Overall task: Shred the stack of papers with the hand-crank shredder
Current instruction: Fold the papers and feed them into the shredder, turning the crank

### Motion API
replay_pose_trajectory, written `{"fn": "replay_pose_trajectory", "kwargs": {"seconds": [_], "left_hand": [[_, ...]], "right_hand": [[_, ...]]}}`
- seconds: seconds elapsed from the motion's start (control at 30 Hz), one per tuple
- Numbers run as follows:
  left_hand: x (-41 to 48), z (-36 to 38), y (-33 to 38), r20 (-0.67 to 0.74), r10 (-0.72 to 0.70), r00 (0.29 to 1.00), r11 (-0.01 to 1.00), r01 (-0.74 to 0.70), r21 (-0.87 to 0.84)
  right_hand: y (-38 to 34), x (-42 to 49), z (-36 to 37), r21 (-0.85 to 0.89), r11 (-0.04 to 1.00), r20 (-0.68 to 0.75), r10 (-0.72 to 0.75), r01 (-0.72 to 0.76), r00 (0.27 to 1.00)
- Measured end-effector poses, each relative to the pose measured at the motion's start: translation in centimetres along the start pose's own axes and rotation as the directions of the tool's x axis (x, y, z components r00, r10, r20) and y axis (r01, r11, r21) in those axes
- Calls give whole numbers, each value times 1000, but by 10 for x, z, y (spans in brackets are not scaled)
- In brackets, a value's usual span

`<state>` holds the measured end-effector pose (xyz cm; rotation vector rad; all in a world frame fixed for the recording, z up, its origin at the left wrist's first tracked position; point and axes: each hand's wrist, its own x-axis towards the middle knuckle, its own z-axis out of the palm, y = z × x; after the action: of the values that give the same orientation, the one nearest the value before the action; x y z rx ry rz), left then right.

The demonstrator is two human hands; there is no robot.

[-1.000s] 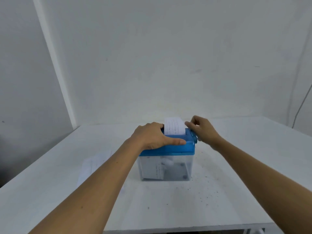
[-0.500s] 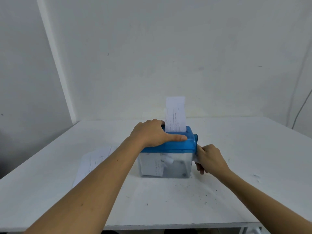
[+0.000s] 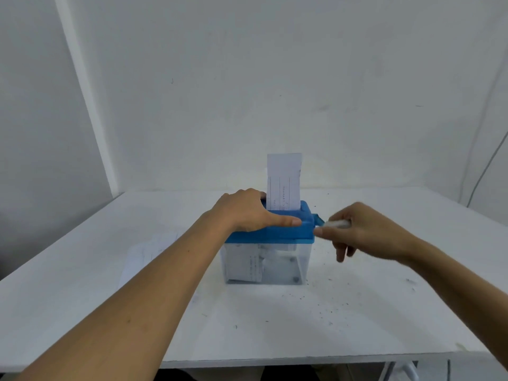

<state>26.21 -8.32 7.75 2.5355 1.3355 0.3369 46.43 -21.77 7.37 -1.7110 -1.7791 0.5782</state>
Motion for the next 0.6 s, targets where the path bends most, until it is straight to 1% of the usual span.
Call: {"fn": "replay_pose_trajectory", "kwargs": {"seconds": [0.03,0.1,0.2,0.33,0.43,0.5,0.6], "left_hand": [[-1,0,0,-8,0,1000,1000,0,1],[-2,1,-1,-23,2,1000,1000,-2,-6],[-1,1,0,-22,4,1000,1000,-4,-12],[-1,2,0,-26,2,1000,1000,-2,0],[-1,3,0,-26,-3,1000,1000,3,3],[0,3,0,-34,-2,999,1000,3,7],[-1,2,1,-30,-1,1000,1000,1,12]], "right_hand": [[-3,6,-6,8,1000,-26,-13,14,1000],[-8,19,-14,-3,999,-122,-48,48,991],[-6,43,-18,-88,992,-272,-112,91,956],[5,82,-12,-101,991,-375,-122,90,919],[14,101,3,-92,988,-471,-155,126,868],[20,108,12,-62,991,-526,-136,122,840],[29,114,21,33,998,-505,-31,56,863]]}}
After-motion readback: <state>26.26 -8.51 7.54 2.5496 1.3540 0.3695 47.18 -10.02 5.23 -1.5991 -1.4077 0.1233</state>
